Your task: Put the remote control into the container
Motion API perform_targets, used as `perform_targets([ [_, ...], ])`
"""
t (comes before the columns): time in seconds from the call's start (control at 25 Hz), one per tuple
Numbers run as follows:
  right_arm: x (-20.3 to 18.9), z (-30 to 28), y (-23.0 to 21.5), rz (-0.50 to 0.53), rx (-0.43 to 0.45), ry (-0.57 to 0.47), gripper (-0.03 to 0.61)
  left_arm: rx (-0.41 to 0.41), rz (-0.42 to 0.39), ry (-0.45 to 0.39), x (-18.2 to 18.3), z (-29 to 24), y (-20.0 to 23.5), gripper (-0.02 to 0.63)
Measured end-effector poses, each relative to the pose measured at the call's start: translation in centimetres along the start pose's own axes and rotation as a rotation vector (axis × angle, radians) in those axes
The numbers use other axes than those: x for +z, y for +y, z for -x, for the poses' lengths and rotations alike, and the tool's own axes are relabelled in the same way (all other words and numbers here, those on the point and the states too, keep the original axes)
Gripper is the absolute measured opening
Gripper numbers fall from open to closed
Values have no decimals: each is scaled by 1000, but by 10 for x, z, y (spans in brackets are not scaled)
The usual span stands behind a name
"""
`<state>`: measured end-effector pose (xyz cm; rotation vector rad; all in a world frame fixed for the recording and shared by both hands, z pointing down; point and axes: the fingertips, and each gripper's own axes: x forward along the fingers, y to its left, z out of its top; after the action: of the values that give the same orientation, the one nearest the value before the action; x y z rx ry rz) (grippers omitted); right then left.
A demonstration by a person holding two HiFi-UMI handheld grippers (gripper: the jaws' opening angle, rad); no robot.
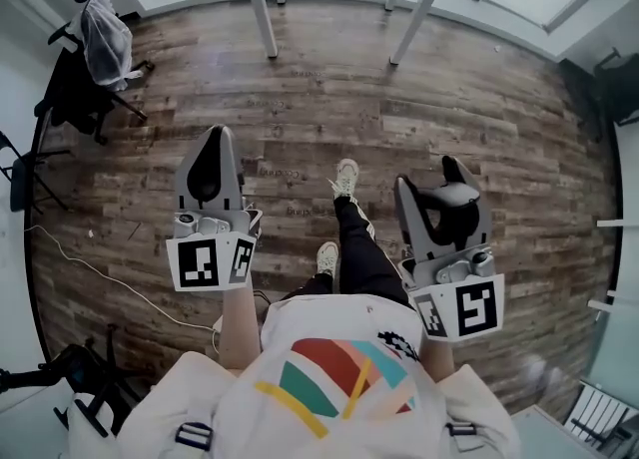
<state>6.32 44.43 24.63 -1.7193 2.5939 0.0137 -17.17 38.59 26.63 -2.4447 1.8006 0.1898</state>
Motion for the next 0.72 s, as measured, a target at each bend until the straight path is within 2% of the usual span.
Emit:
perform_targets([
  [0.36, -7, -73, -23, -20, 71, -39, 256, 75, -39, -38, -1, -44, 31, 9],
  [0.52, -8, -122, -44, -10, 80, -17, 256, 52, -139, -1, -4, -97, 40, 8],
  [0.72, -16, -178, -92, 2, 48, 9, 256, 14, -162, -23, -3, -171, 38, 9],
])
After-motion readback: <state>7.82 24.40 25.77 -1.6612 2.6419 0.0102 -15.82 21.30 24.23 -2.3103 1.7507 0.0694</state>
